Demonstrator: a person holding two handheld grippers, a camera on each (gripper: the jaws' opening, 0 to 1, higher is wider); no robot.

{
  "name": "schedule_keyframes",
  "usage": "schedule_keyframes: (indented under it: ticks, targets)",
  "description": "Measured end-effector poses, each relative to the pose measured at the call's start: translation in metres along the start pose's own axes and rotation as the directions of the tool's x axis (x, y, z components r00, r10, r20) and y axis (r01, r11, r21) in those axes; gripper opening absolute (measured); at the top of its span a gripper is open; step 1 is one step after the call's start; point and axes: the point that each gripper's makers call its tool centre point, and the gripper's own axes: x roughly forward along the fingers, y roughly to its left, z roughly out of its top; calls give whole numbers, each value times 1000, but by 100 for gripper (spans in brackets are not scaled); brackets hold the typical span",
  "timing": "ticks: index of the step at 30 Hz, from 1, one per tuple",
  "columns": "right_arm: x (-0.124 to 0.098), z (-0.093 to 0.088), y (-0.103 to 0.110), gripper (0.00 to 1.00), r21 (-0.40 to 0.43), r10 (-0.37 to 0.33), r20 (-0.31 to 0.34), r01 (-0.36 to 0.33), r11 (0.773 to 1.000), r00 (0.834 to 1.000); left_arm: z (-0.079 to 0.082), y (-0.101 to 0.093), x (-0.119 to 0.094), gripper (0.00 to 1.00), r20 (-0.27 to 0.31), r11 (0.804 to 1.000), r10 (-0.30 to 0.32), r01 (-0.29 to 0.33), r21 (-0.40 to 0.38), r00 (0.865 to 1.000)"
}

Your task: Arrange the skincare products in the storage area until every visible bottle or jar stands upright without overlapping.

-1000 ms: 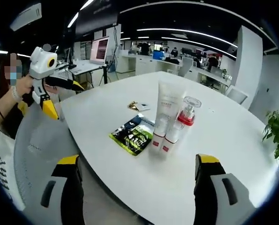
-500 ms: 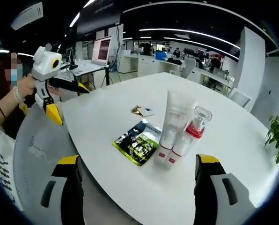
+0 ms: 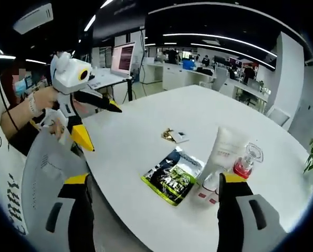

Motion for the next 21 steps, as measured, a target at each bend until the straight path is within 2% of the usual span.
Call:
schedule_keyframes:
  ticks: [5,10,17,21]
  targets:
    - [24,4,5,98,-15,41,-17,-41,999,999,2,10,7,99,0,1000,-11,11,-5,1000]
    - [51,4,0,97,-18,63,-39,-64,998,997,3,26,10,99,12,1000,-6,6,-24,1000]
    - [82,6,-10,93,-20,32,-35,-33,999,999,2,43,10,96,18,999,13,-12,-46,1000]
    - [102,7,-17,88,12,16,-30,-15,1000,999,3,51,13,93,13,999,14,-14,-50,1000]
